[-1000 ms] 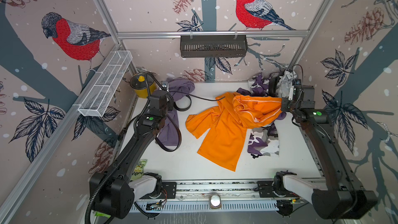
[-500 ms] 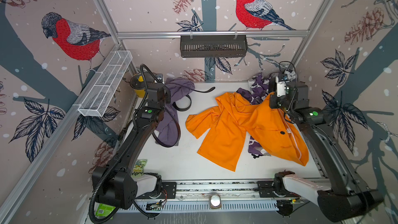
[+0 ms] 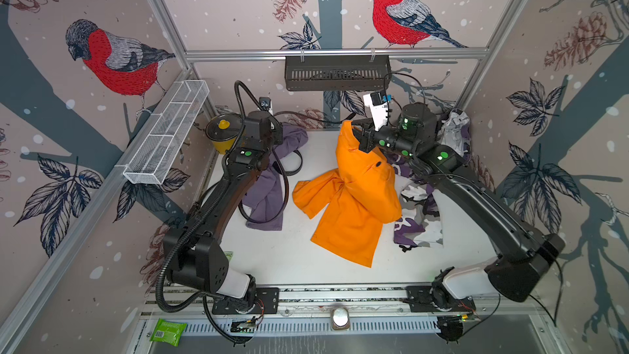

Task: Remove the belt from the trousers
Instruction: Place the trousers at the center of the board.

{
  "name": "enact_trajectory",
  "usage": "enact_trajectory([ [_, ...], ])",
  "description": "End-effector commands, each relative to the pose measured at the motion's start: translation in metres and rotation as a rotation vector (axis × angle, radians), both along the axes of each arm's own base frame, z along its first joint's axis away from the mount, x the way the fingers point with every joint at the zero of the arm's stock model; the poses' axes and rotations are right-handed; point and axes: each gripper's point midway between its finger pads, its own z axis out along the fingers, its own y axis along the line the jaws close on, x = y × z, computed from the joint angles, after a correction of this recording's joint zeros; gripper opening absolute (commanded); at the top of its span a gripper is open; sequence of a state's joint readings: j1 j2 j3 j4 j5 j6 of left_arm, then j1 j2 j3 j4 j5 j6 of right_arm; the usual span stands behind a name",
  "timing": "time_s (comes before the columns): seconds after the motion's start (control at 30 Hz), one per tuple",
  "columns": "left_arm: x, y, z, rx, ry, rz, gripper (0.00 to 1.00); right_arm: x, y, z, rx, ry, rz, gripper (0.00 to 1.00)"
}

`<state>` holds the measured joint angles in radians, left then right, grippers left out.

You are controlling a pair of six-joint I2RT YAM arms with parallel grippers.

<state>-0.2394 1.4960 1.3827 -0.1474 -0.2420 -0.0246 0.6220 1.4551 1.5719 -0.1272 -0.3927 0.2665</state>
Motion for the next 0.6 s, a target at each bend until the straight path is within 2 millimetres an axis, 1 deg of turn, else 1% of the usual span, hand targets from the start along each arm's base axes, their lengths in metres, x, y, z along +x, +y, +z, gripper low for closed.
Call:
enact_trajectory([
  [0.0,0.003,0.003,0.001,-0.045,-0.022,0.039,0.00,-0.011,0.025,0.016,0.158,0.000,0.162,0.00],
  [0.03,0.004,0.004,0.000,-0.046,-0.022,0.044,0.00,-0.006,0.029,0.004,0.146,0.028,0.161,0.00],
  [0.13,0.005,0.001,-0.003,-0.051,-0.017,0.032,0.00,0.019,0.027,-0.055,0.029,0.143,0.066,0.02],
  [0.2,0.006,-0.006,-0.007,-0.069,-0.006,-0.003,0.00,0.032,0.021,-0.098,-0.066,0.222,0.001,0.07],
  [0.23,0.007,-0.011,-0.009,-0.075,0.000,-0.028,0.00,0.035,0.019,-0.116,-0.102,0.258,-0.006,0.17],
  [0.27,0.008,-0.017,-0.011,-0.086,0.007,-0.045,0.00,0.037,0.018,-0.133,-0.139,0.296,0.000,0.37],
  [0.3,0.010,-0.024,-0.014,-0.091,0.019,-0.064,0.00,0.037,0.015,-0.148,-0.185,0.335,0.001,0.51],
  [0.37,0.014,-0.039,-0.020,-0.092,0.044,-0.095,0.00,0.037,0.002,-0.160,-0.249,0.361,-0.034,0.67],
  [0.43,0.018,-0.054,-0.025,-0.092,0.065,-0.128,0.00,0.038,-0.019,-0.159,-0.246,0.341,-0.109,0.80],
  [0.47,0.021,-0.061,-0.030,-0.097,0.075,-0.141,0.00,0.039,-0.033,-0.157,-0.222,0.335,-0.148,0.84],
  [0.57,0.036,-0.074,-0.045,-0.101,0.105,-0.154,0.00,0.044,-0.081,-0.161,-0.155,0.355,-0.275,0.88],
])
